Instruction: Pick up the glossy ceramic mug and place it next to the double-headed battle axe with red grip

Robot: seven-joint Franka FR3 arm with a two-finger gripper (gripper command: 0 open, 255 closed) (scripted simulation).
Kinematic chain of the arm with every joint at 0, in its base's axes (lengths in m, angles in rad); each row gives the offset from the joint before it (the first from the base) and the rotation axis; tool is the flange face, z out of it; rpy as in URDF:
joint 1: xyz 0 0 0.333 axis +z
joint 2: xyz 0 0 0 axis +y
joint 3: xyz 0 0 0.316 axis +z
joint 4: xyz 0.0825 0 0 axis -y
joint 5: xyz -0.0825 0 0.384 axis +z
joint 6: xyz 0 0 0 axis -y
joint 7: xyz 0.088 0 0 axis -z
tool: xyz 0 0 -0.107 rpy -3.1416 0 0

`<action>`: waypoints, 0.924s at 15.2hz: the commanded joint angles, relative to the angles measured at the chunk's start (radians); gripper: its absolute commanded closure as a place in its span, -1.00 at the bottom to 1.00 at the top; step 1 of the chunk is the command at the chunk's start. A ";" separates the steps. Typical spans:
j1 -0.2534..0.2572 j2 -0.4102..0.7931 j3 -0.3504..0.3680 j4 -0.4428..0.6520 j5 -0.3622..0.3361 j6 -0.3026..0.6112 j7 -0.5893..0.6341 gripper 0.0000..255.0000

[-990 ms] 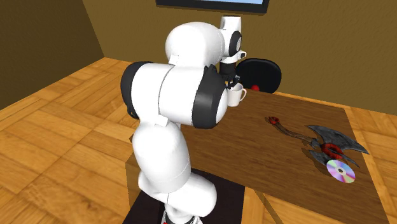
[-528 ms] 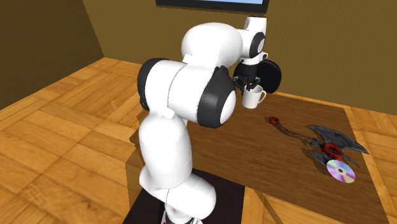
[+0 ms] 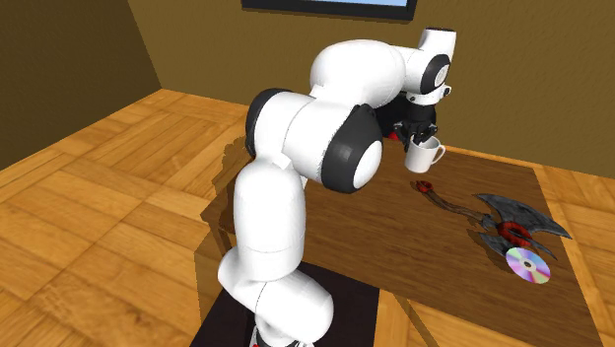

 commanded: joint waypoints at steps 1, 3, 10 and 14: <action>-0.005 0.008 -0.004 -0.011 0.002 0.019 -0.010 1.00; -0.005 0.010 -0.004 -0.035 0.002 0.045 -0.009 1.00; -0.006 0.024 -0.003 -0.111 0.004 0.136 -0.007 1.00; -0.006 0.037 -0.003 -0.150 0.005 0.187 -0.007 1.00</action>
